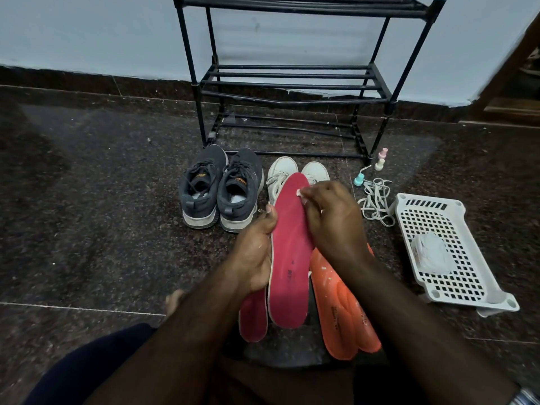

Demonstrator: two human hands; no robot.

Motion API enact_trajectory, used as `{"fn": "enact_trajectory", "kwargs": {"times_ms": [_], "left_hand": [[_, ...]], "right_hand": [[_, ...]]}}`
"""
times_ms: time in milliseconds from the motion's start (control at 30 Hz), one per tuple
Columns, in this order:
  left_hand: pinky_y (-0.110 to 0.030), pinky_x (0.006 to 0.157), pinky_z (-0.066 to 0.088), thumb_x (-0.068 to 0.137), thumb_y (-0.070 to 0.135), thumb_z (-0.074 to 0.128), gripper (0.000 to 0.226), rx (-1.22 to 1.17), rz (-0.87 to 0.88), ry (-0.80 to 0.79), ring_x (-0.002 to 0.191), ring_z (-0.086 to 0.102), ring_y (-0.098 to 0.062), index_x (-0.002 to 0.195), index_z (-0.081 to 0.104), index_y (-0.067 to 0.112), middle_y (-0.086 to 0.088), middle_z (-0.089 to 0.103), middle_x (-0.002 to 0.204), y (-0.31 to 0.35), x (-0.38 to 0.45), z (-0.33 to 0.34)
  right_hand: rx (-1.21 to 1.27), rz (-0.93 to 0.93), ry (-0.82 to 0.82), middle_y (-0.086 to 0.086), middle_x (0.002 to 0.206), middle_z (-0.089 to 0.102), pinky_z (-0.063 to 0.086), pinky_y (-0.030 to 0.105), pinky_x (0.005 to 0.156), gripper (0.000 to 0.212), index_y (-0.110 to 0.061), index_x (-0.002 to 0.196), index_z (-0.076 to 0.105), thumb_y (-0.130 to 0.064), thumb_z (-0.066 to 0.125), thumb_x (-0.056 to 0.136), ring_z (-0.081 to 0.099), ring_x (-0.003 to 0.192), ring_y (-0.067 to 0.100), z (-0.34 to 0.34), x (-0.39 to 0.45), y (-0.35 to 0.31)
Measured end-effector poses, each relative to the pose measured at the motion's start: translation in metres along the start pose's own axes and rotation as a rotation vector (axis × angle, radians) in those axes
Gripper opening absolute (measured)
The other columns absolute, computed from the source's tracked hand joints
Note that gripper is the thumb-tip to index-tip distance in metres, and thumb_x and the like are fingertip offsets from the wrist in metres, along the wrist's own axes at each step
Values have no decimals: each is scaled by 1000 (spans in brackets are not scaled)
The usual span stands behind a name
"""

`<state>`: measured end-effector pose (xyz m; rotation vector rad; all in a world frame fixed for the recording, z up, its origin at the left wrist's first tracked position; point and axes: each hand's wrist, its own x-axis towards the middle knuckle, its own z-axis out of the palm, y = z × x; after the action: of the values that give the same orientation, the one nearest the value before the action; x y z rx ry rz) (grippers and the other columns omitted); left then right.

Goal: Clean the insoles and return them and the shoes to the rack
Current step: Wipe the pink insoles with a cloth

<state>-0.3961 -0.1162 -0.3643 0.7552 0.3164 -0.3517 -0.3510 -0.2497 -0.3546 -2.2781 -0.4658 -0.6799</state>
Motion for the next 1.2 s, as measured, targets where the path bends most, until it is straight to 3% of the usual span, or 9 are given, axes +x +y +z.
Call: {"fn": "enact_trajectory", "kwargs": {"times_ms": [200,367,467,567,700,833,1033,1133,1200], "left_hand": [[-30,67,61,104,42,39,44,-38,-33,1,74,73,-21,97,65,8,-11,73,79,-1,1,-1],[-38,72,61,102,47,40,56,-22,-30,-26,88,72,-25,135,57,5,-14,72,104,-1,-2,1],[-37,87,57,100,50,40,55,-71,-73,-53,93,71,-24,111,69,5,-14,73,97,0,-2,2],[-26,66,60,102,48,39,59,-116,-65,-52,68,71,-18,76,70,6,-10,70,71,1,1,-1],[-29,72,60,102,55,35,65,-129,-73,-43,75,73,-21,85,70,3,-12,72,80,2,0,0],[-33,82,59,104,52,32,68,-112,-91,-74,91,74,-23,90,80,7,-13,75,96,-2,-3,4],[-28,68,59,100,59,38,63,-41,-96,6,72,69,-21,81,64,5,-12,67,73,4,-1,-6],[-34,77,58,99,60,39,63,-32,-81,17,79,69,-24,93,64,3,-15,67,86,8,1,-6],[-40,81,57,100,63,32,70,-35,-49,6,87,70,-29,108,68,3,-19,71,101,9,2,-8]], "right_hand": [[49,-88,-170,8,83,67,46,31,75,13,-8,91,71,-2,67,81,61,79,24,11,-22,-26],[145,108,-30,-1,81,64,48,32,70,9,-10,86,63,-2,66,82,57,74,13,3,-7,-22],[148,79,-83,-3,80,64,46,29,68,10,-11,87,62,-4,67,82,56,72,12,6,-15,-32],[181,80,-207,-5,81,66,45,20,67,14,-13,91,63,-4,67,81,58,71,6,10,-30,-40],[228,82,-188,-7,78,65,43,13,65,16,-13,88,61,-2,68,79,57,70,5,8,-27,-41],[199,111,-18,-3,74,61,42,22,61,13,-11,82,58,-3,68,82,53,65,10,4,-10,-37],[226,111,-310,-10,74,65,38,7,61,17,-17,84,61,-3,69,79,58,66,5,9,-33,-43],[332,205,-392,-11,71,65,44,13,62,19,-21,78,62,-7,74,78,60,63,2,3,-27,-42],[469,305,-306,-9,72,64,47,18,65,25,-24,77,62,-2,74,78,58,64,1,-6,-14,-36]]}}
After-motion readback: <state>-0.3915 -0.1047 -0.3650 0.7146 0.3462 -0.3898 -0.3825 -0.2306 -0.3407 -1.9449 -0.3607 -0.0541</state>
